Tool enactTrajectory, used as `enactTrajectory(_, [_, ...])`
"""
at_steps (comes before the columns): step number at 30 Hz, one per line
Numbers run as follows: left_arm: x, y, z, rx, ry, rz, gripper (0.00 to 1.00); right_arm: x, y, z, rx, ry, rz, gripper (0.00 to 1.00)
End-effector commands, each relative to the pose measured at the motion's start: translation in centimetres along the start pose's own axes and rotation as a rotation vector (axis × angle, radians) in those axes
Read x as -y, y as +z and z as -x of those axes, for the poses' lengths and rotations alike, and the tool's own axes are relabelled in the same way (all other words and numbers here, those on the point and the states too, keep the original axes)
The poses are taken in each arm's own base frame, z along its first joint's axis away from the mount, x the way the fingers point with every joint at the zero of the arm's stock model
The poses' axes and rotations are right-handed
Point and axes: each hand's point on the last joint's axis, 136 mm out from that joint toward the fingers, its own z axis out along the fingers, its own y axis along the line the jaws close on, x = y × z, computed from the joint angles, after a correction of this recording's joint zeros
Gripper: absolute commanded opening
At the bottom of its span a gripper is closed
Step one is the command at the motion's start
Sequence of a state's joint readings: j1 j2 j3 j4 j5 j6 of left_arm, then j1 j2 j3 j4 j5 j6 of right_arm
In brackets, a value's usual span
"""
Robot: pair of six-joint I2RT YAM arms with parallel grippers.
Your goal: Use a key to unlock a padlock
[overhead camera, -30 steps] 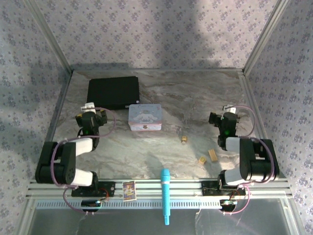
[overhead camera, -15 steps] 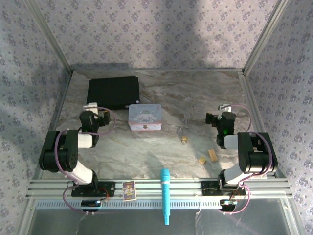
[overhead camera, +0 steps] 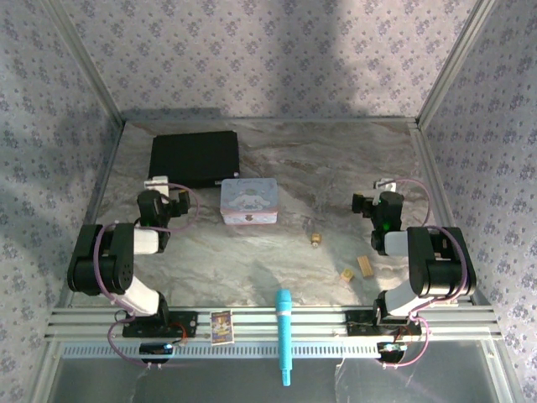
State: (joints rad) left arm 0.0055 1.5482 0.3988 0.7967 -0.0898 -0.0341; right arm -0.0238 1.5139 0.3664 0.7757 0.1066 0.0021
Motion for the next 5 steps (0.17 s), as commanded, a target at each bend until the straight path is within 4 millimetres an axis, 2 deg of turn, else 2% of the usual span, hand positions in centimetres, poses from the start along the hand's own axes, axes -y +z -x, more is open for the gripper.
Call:
enactTrajectory(1, [0.39,0.0,1.6,0.044,0.007,-0.019,1.0,-0.32,0.44,1.36,0.028,-0.017,0.018,0.99])
enactTrajectory(5, [0.42,0.0,1.58,0.044,0.008,-0.02,1.0,-0.49,0.38,1.36,0.029,-0.02,0.026,0.99])
